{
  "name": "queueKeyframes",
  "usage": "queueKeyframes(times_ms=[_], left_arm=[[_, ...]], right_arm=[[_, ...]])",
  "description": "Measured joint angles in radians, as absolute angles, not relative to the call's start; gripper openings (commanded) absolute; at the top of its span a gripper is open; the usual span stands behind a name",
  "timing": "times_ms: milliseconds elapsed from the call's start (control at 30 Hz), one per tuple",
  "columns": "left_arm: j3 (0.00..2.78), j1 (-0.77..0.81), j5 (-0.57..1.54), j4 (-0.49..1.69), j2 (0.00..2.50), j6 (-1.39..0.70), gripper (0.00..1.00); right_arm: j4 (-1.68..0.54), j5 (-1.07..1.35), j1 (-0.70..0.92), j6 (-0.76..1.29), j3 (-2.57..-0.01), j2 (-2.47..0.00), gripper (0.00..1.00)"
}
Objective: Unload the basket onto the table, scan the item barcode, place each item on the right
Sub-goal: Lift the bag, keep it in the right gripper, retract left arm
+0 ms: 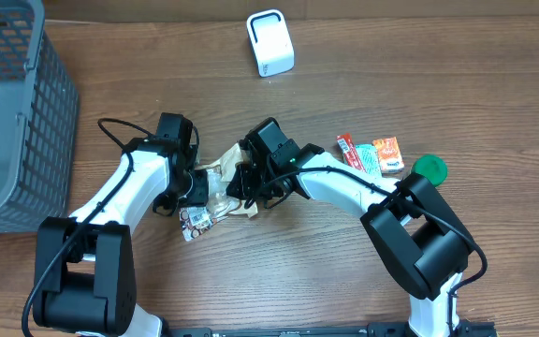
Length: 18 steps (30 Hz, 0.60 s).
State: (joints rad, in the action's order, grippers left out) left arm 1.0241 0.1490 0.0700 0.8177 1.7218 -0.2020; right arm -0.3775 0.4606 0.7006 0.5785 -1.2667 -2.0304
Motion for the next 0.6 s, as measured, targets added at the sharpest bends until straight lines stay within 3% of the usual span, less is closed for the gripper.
queueKeyframes(times_ms=[200, 333, 600], left_arm=[[1.024, 0.149, 0.067, 0.746, 1.722, -0.207, 0.36], [1.024, 0.149, 0.076, 0.686, 1.722, -0.210, 0.37], [1.081, 0.117, 0.126, 0.680, 1.716, -0.210, 0.45]], right_arm=[[-0.380, 0.460, 0.692, 0.556, -1.267, -2.021, 0.18], [-0.400, 0.456, 0.689, 0.518, -1.266, -1.961, 0.07], [-0.450, 0.442, 0.689, 0.448, -1.266, -1.855, 0.08]])
